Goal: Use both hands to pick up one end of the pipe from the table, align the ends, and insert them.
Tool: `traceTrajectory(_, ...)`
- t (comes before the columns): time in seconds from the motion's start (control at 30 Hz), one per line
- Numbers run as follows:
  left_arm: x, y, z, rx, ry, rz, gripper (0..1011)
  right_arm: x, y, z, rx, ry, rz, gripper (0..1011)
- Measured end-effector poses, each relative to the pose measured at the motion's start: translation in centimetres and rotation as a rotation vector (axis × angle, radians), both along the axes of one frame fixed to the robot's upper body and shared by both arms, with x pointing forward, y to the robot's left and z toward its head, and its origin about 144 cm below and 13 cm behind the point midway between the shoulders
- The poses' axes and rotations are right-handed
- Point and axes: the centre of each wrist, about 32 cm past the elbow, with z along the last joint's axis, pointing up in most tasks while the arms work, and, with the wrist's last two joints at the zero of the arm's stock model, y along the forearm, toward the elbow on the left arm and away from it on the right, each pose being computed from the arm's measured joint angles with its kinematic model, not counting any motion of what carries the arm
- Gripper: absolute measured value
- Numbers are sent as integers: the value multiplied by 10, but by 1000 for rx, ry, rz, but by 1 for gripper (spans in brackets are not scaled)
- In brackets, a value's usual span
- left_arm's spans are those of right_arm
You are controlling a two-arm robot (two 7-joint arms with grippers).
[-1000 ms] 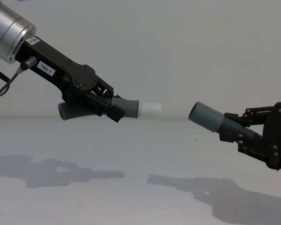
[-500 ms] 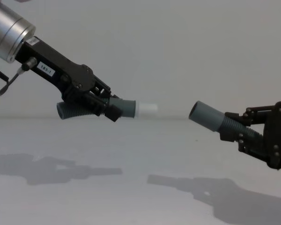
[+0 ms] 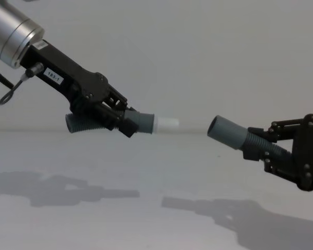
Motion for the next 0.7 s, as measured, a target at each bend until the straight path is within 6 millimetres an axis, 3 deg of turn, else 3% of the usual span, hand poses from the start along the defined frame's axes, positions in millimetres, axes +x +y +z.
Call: traceTrajectory(0.7, 12, -14, 10, 47, 33, -132, 343, 5, -2, 6, -54, -44, 44, 249)
